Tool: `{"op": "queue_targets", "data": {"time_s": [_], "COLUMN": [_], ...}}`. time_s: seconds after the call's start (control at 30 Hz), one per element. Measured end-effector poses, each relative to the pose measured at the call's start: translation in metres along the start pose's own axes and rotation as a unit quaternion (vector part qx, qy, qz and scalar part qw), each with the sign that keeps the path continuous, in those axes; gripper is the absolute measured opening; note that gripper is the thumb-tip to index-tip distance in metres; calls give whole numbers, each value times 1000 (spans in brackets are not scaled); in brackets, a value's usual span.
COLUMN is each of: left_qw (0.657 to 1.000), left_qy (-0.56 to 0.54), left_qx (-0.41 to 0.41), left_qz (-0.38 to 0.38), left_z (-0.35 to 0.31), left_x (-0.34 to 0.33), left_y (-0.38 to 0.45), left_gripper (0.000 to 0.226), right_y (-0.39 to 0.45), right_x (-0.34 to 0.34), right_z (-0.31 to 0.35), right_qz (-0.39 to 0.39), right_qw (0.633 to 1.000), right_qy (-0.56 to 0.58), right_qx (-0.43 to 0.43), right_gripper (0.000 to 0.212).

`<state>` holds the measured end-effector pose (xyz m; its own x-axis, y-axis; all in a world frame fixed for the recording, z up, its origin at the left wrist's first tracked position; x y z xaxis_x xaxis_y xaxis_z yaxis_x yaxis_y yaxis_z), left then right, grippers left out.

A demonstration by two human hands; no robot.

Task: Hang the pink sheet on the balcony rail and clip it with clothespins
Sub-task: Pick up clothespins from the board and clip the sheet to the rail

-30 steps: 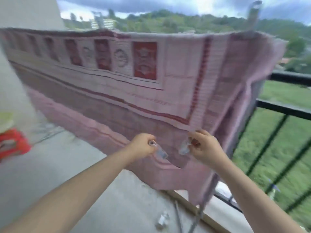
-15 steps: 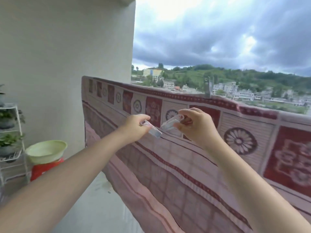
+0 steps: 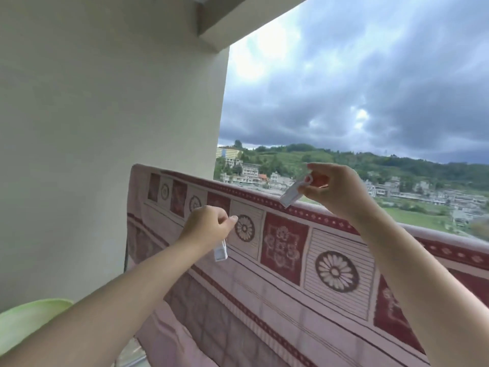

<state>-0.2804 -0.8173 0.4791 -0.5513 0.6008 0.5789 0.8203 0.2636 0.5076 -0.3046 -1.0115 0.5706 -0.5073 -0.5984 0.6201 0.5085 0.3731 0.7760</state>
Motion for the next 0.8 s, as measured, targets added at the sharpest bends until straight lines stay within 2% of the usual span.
{"op": "queue_targets", "data": {"time_s": [0.07,0.2,0.33,0.5,0.6,0.73,0.8], "left_qw": [999,992,976,956,930,884,862], "left_qy": [17,49,101,80,74,43,35], "left_qx": [-29,-97,-163,-259,-301,-310,-325], "left_qz": [33,63,104,114,199,346,386], "left_z": [29,71,88,95,105,114,113], "left_x": [-2,-20,-56,-71,-77,-85,-90], "left_y": [52,147,225,296,328,354,361], "left_gripper": [20,31,40,46,45,25,21], "right_y": [40,103,154,204,227,252,260], "right_x": [-41,-109,-156,-209,-234,-253,-265], "right_z": [-3,-20,-36,-49,-53,-54,-58], "right_qz": [21,54,57,52,56,41,40], "right_qw": [999,996,994,994,993,993,989], "right_qy": [-1,-36,-65,-68,-70,-54,-61], "right_qx": [-26,-57,-63,-67,-74,-98,-129], "right_gripper": [41,37,42,39,34,23,22]}}
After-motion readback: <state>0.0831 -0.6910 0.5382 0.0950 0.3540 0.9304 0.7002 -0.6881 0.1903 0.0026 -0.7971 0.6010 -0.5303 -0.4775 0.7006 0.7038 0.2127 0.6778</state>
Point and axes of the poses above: each hand's wrist, its own y-axis towards the middle knuckle, its own x-axis out of the back of the hand, z = x × y, the point moved 9 cm from there along y, towards the middle knuckle, and after that the axes turned 12 degrees about x, right-handed, at the moved point
